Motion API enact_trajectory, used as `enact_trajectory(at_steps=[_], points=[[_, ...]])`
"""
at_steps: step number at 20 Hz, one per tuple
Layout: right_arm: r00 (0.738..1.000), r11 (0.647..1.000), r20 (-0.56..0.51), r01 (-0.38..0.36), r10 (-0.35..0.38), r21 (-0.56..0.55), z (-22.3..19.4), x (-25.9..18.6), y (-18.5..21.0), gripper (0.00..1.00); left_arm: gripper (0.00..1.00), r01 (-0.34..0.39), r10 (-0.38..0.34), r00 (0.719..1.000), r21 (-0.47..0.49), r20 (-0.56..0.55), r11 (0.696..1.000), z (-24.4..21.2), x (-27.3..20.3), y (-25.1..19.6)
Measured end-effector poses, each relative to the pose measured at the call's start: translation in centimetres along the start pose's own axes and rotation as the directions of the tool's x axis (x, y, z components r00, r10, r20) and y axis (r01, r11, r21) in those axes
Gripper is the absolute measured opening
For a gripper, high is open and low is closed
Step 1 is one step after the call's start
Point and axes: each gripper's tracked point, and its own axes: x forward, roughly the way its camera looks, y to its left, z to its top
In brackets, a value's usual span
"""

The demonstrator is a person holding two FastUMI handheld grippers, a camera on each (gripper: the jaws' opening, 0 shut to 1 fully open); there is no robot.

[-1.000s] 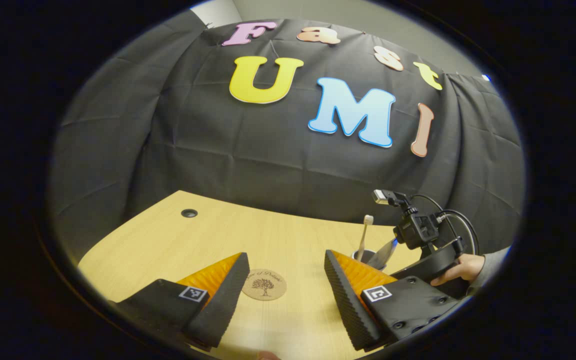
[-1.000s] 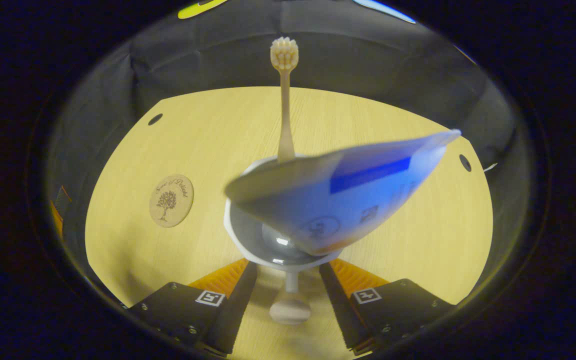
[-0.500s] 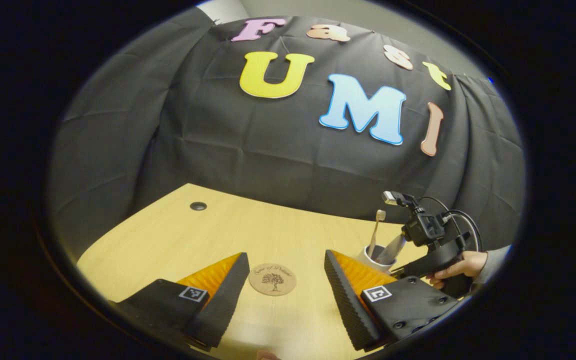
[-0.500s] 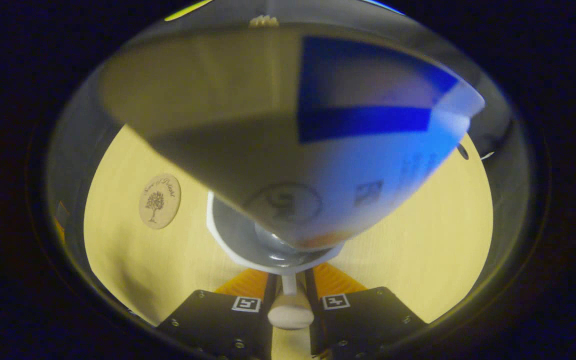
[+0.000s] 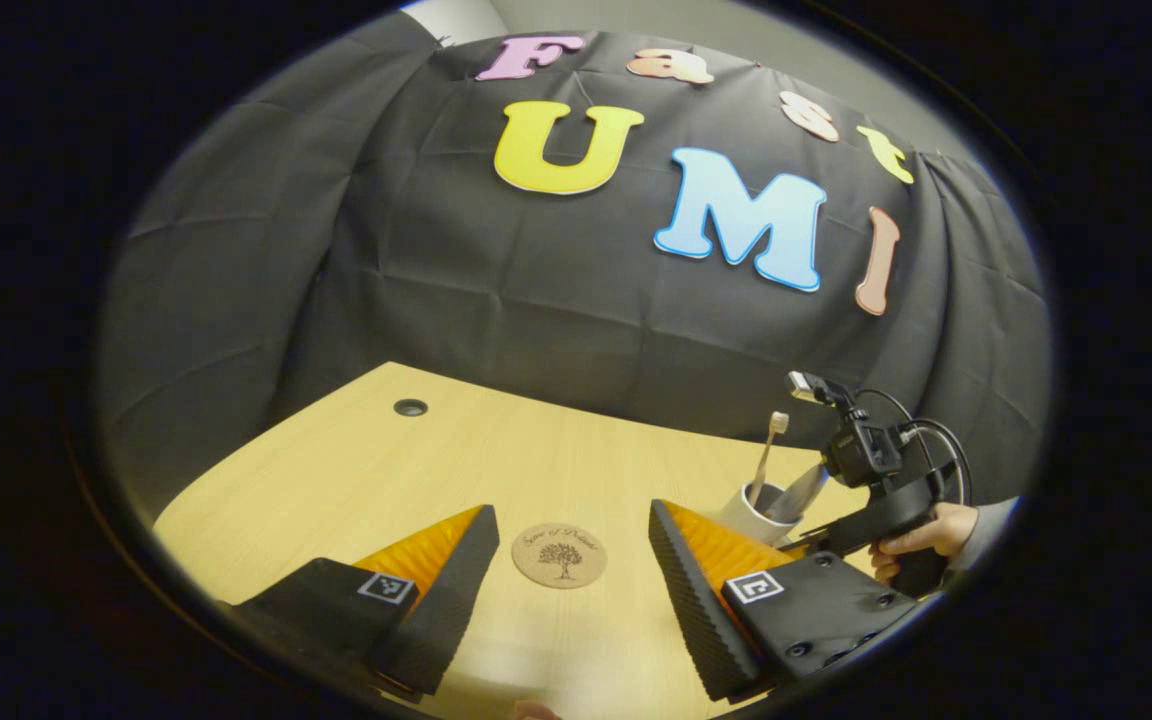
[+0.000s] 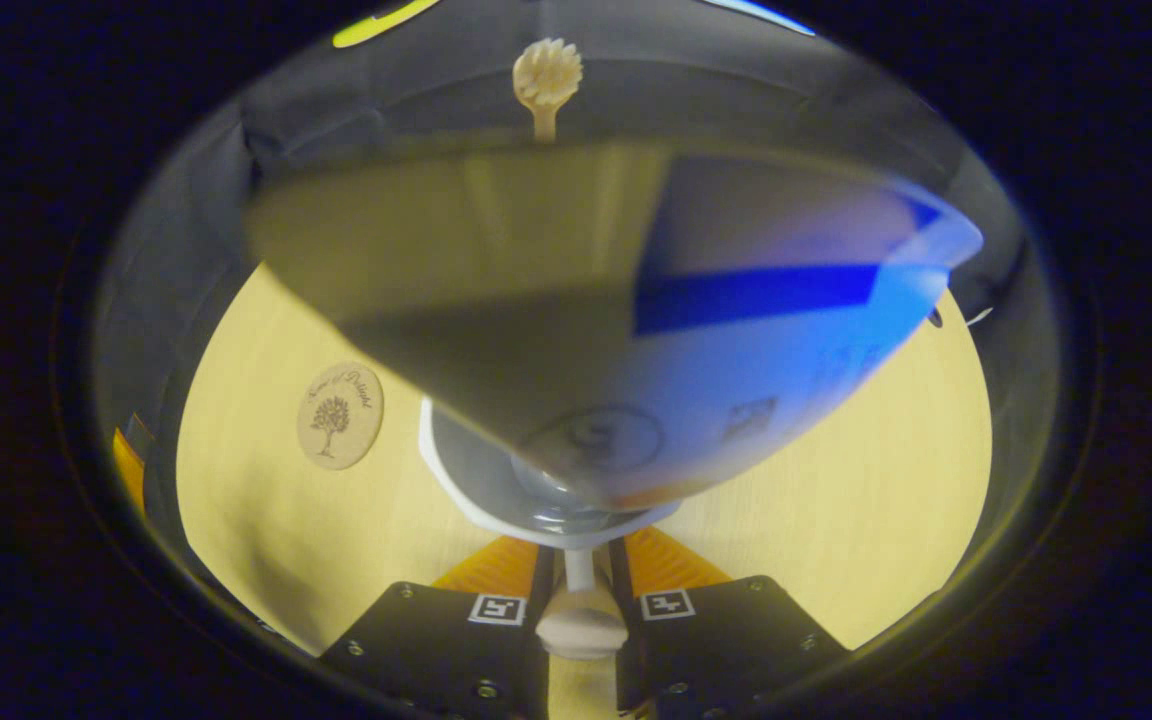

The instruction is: Put the toothbrush and toothpaste on the desktop into the cup, then pick up the cup and place it on the coaster on the desktop.

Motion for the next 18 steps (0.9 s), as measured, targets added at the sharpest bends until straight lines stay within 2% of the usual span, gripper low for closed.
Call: enact_trajectory(at_steps=[7,14,15,16,17,18], points=[[0.999,0.995,0.009,-0.049,0.05,-0.084,0.9,-0.3,5.4,0.26,0.97,-0.032,0.032,0.999,-0.019,0.014,0.999,0.1,-1.3,1.8],[0.995,0.978,-0.008,-0.1,0.101,-0.184,1.8,0.5,11.6,0.26,0.97,-0.087,0.088,0.996,-0.043,0.02,0.995,0.1,-3.5,5.6],[0.995,0.975,-0.011,-0.104,0.103,-0.198,1.9,0.7,12.3,0.22,0.97,-0.095,0.096,0.995,-0.049,0.019,0.994,0.0,-3.9,6.1],[0.994,0.972,-0.016,-0.107,0.106,-0.209,2.0,0.9,13.0,0.31,0.97,-0.102,0.104,0.994,-0.054,0.019,0.993,0.1,-4.3,6.7],[0.994,0.97,-0.021,-0.112,0.11,-0.214,2.0,1.1,13.6,0.31,0.97,-0.11,0.111,0.994,-0.059,0.021,0.992,0.1,-4.6,7.2],[0.993,0.969,-0.026,-0.116,0.113,-0.219,2.0,1.6,14.0,0.26,0.97,-0.116,0.118,0.993,-0.062,0.023,0.991,0.1,-4.9,7.8]])
